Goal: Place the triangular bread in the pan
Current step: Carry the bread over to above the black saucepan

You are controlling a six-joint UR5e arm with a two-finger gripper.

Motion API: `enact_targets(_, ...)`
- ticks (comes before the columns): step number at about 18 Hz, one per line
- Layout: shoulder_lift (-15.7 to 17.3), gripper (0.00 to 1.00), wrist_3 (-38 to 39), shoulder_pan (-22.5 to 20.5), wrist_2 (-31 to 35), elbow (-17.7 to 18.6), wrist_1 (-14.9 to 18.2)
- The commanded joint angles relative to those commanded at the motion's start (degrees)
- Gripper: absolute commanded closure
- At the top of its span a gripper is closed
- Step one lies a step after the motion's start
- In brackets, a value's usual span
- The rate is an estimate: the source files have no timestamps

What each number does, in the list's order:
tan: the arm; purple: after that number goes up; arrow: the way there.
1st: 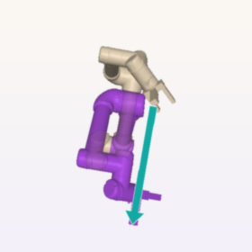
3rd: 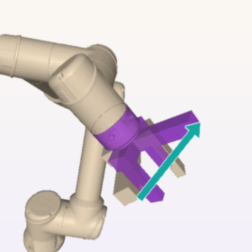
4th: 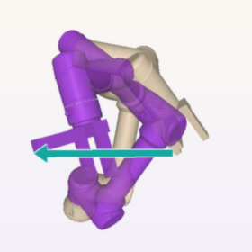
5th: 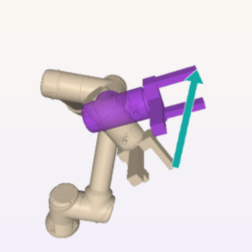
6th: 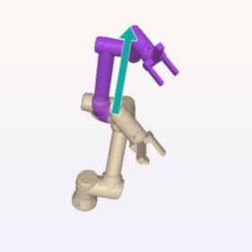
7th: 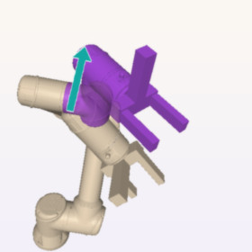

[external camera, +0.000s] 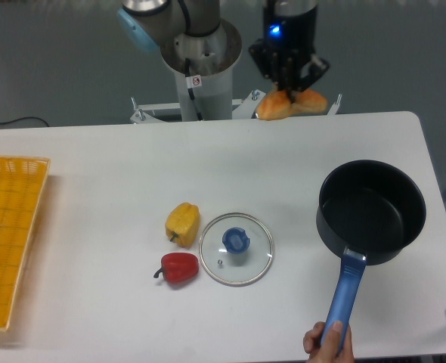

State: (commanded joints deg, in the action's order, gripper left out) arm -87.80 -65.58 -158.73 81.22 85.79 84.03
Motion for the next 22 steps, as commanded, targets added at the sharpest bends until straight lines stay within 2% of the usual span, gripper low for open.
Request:
enact_targets(4,-2.5,0.96,1.7,-0.4,-1.6,-1.5,-0.9)
enact_targets(9,-6.6,0.96,9.6,-0.4,-5.7,-2.9,-9.1)
enact_targets(12,-8.9,0.96,9.7,-0.5,-5.7,-3.7,-10.3)
enact_targets(15,-11.3,0.96,10.2,-0.5,-5.9,-5.1,-13.3)
enact_targets(17,-12.0,0.96,9.9,-0.5,-5.8,-5.4,-13.6)
enact_targets(19,-13.4,0.96,10.1,-1.0,-6.2,-6.4,-15.7)
enact_targets(22,-13.6,0.96,10.1,-1.4,-6.7,-6.5,-15.9)
